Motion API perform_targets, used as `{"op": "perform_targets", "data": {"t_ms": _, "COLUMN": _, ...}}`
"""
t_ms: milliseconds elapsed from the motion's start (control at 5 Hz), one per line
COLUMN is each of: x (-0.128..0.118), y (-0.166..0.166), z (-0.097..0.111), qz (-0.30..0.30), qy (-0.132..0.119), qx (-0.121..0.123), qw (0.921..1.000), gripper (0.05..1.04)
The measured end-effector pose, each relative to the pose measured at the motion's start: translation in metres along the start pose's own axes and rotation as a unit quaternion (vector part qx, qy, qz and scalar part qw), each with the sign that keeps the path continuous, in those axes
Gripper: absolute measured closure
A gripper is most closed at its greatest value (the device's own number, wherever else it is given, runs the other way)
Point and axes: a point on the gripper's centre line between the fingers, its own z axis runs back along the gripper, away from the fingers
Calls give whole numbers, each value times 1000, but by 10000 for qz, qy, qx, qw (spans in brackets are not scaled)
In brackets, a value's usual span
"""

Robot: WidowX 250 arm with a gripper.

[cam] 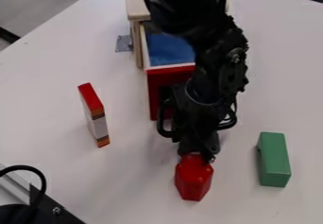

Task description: Open the drawer

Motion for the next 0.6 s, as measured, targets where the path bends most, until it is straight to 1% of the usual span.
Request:
{"op": "perform_targets", "data": {"t_ms": 200, "x": 2, "y": 0, "z": 0, "qz": 1, "qy": -1, "qx": -2, "qw": 10000, "gripper": 851}}
{"op": "perform_targets", "data": {"t_ms": 400, "x": 5, "y": -1, "z": -1, "qz": 56, "qy": 2, "qx": -10, "qw": 10000, "gripper": 795}}
{"op": "perform_targets", "data": {"t_ms": 600, "x": 1, "y": -2, "z": -1, "qz": 232, "qy": 149, "qx": -54, "qw": 9996, "gripper": 497}}
